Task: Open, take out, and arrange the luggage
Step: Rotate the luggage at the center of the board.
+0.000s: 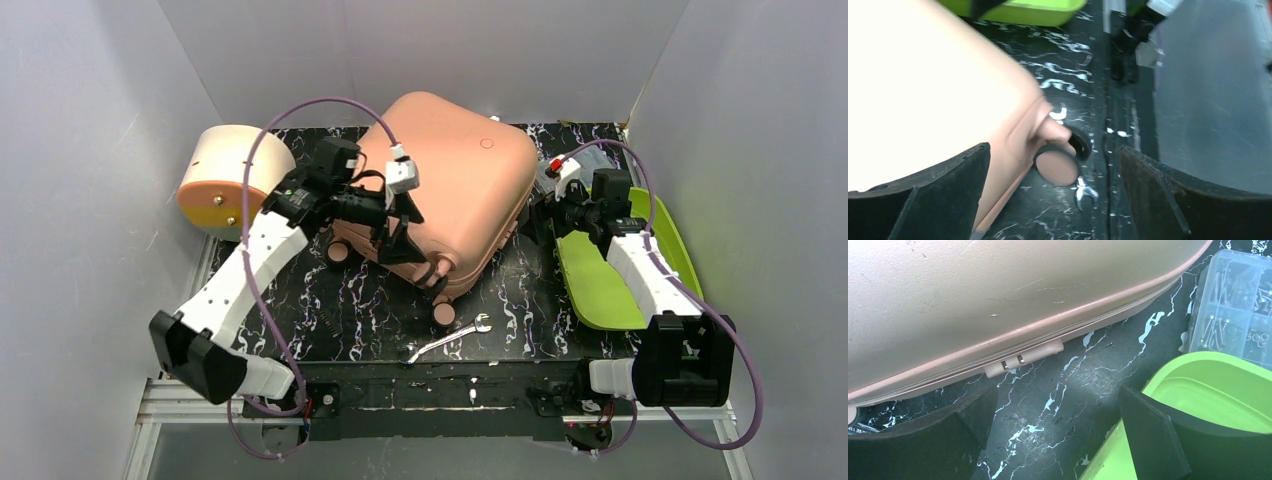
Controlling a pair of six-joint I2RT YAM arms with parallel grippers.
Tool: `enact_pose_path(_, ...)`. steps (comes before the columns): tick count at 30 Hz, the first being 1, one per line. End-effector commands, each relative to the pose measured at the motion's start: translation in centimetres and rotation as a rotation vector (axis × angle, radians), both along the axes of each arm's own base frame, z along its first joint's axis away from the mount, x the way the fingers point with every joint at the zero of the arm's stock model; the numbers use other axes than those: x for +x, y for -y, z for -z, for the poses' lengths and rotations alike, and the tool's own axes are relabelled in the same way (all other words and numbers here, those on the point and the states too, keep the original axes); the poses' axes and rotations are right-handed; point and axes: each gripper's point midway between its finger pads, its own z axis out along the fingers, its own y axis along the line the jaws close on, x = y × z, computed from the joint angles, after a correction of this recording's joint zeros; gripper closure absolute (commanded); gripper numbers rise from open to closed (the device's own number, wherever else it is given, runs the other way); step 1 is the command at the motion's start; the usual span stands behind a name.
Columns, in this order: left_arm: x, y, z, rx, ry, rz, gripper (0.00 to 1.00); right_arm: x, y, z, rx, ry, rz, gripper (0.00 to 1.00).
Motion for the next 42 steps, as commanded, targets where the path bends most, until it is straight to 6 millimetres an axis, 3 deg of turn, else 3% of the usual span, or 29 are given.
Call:
enact_pose_path(1,4.0,-3.0,-3.7,-0.004,0.174,-0.249,0.02,0.4,-0.4,-2.6,0.006,0.088,-0.03,0.0)
enact_pose_path(7,11.0,-9.9,-3.6,-0.005,0.113,-0.573,0.02,-1.3,-1.4,-3.3,0.027,0.096,-0.124,0.0)
enact_pose_path(11,13.2,-12.5,-1.6,0.006,0.066,-0.611,0.02,-1.4,-1.6,-3.1,0.024,0.077,-0.135,0.0)
enact_pose_path(12,13.9,-13.3,-0.1,0.014,0.026,-0.602,0.02,-1.4,-1.5,-3.0,0.018,0.078,-0.13,0.0)
enact_pose_path(18,14.4,-13.7,1.9,-0.008,-0.052,-0.554,0.02,-1.5,-1.6,-3.0,0.023,0.079,-0.136,0.0)
enact_pose_path(27,13.8,-16.1,5.5,0.128,-0.09,-0.616,0.0,-1.4,-2.0,-2.6,0.017,0.069,-0.144,0.0)
enact_pose_path(28,14.1,-17.5,5.6,0.134,-0.081,-0.664,0.01,-1.4,-2.1,-2.6,0.016,0.068,-0.145,0.0)
enact_pose_path(34,15.0,-20.6,5.9,0.176,0.048,-0.822,0.01,-1.3,-2.1,-2.3,0.011,0.062,-0.143,0.0)
enact_pose_path(40,13.6,-19.7,8.3,0.191,-0.06,-0.742,0.02,-1.2,-2.2,-2.5,0.017,0.063,-0.139,0.0)
enact_pose_path(42,12.9,-18.9,8.6,0.164,-0.097,-0.696,0.11,-1.0,-2.2,-2.6,0.021,0.063,-0.131,0.0)
